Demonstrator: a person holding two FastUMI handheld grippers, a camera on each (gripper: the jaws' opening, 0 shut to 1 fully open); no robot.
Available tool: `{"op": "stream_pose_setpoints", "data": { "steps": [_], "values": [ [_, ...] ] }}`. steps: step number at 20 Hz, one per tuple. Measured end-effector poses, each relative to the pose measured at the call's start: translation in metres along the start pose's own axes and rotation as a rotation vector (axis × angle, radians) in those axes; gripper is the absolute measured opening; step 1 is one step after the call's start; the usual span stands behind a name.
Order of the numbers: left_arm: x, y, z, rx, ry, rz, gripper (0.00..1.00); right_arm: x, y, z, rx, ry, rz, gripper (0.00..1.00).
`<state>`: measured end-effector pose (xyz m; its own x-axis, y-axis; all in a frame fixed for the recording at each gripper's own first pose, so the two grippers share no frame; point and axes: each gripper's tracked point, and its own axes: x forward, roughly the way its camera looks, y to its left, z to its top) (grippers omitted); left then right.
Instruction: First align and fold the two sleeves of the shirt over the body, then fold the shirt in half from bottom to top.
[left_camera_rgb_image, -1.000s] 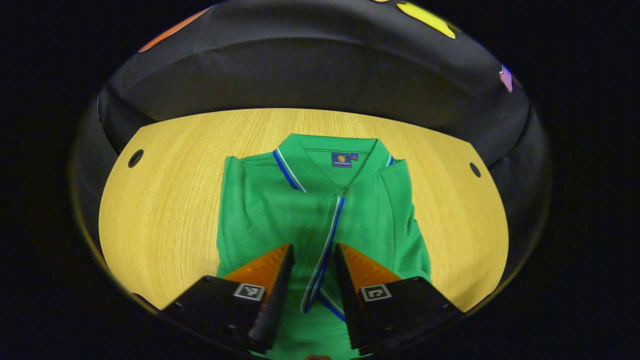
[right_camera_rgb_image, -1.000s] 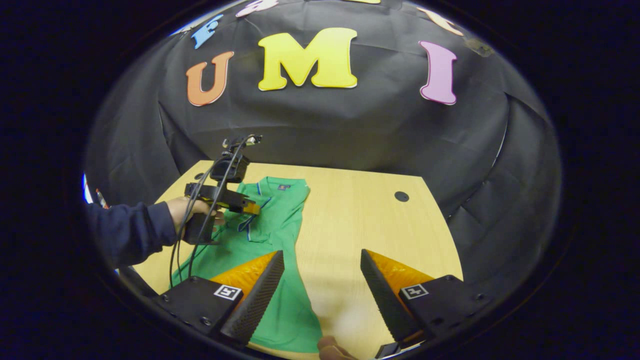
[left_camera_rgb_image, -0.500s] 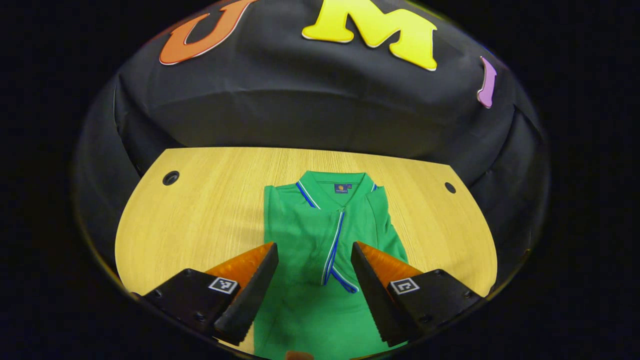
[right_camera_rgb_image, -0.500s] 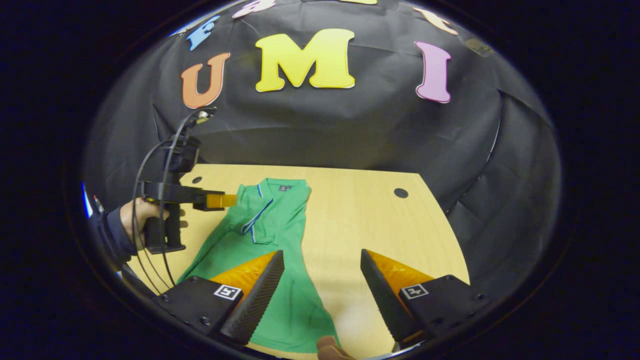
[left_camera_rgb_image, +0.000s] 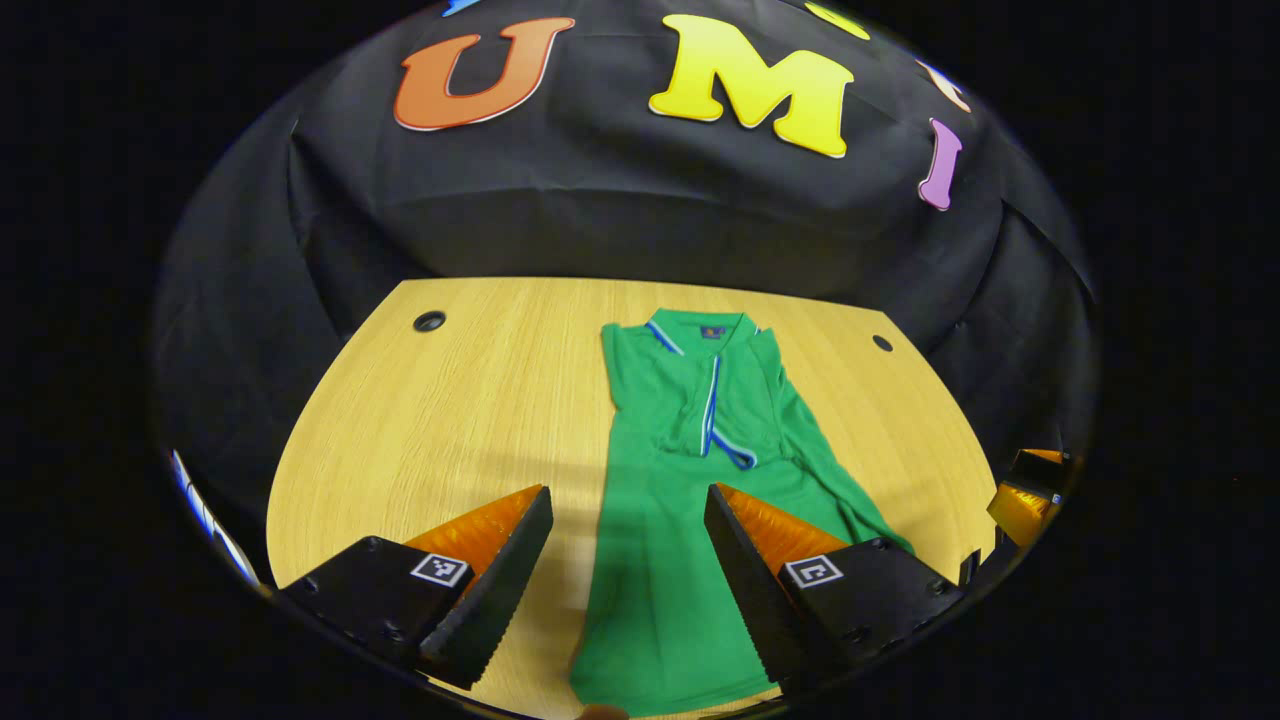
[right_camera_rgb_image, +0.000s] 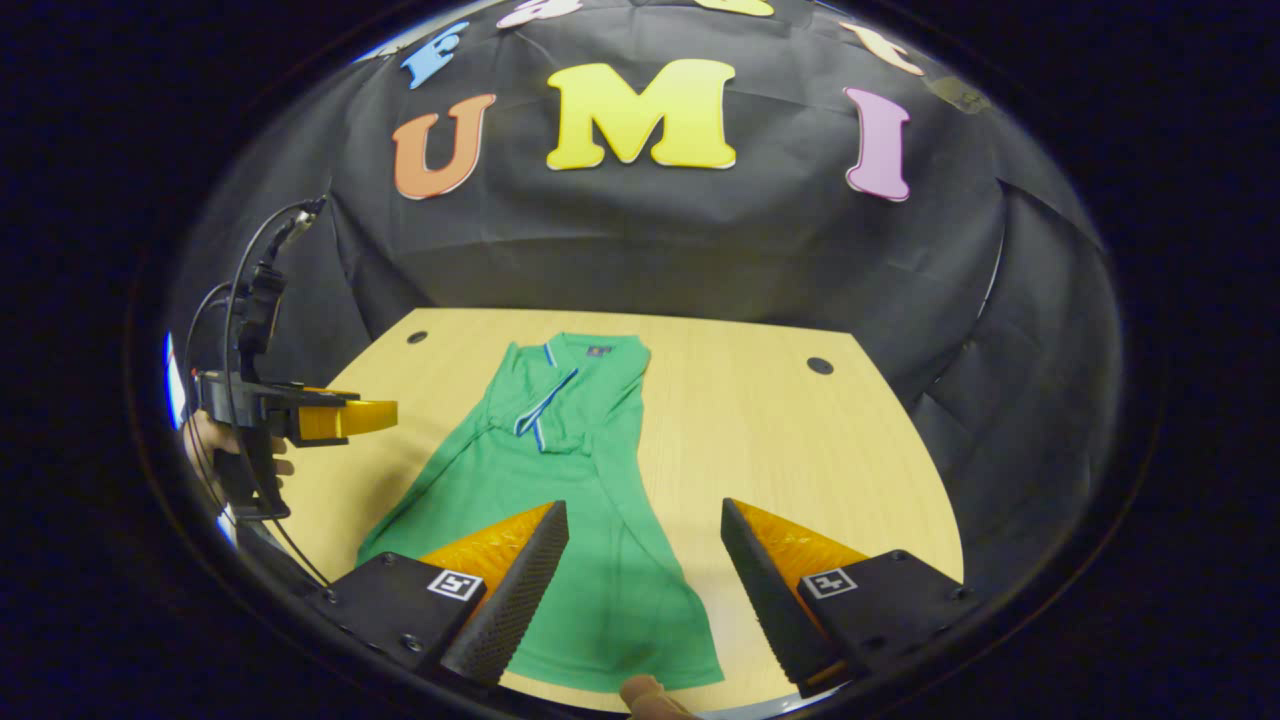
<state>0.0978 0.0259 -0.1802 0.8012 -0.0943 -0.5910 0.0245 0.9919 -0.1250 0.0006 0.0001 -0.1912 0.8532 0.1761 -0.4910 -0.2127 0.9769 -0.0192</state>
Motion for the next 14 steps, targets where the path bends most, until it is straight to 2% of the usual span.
{"op": "stream_pose_setpoints", "data": {
  "steps": [6,12,14],
  "values": [
    [-0.024,0.014,-0.093,-0.043,0.138,0.05,0.99,-0.008,-0.002,-0.07,-0.067,0.142,0.062,0.99],
    [-0.034,0.018,-0.173,-0.123,0.306,0.068,0.99,-0.001,-0.03,-0.146,-0.036,0.31,0.029,0.99],
    [-0.039,0.018,-0.186,-0.124,0.348,0.079,0.99,0.007,-0.038,-0.154,0.007,0.333,0.002,1.0]
  ]
}}
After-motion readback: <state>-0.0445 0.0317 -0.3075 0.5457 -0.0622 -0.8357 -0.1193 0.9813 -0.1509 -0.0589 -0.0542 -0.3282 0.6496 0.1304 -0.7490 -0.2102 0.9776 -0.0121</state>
